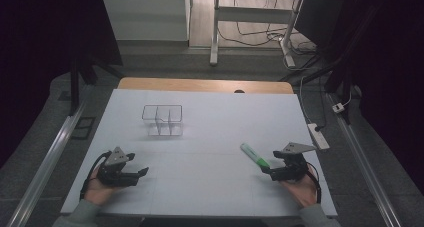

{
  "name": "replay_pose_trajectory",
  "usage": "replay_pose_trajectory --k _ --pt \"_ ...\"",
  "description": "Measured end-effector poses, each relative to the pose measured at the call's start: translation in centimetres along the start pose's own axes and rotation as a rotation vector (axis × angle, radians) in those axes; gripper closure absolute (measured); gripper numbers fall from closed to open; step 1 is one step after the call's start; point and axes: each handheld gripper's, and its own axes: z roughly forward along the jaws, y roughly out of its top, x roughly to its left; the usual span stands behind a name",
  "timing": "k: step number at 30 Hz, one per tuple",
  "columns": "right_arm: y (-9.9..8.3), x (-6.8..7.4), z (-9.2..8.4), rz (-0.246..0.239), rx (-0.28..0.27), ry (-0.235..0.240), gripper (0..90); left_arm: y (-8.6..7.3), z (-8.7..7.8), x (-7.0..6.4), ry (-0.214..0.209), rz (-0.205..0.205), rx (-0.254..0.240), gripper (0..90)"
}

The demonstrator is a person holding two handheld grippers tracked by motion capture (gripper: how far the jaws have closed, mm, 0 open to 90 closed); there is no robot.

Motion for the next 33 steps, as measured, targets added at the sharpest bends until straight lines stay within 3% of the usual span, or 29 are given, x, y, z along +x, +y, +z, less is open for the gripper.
replay_pose_trajectory --k 26,33 --pt "0.0 0.0 -0.1 0.004 -0.006 0.001 20.0 0.3 0.3 0.7 0.012 -0.035 0.001 24.7" --pt "0.0 0.0 -0.2 0.003 -0.011 -0.008 20.6 1.5 1.0 1.7 0.020 -0.068 -0.009 25.4"
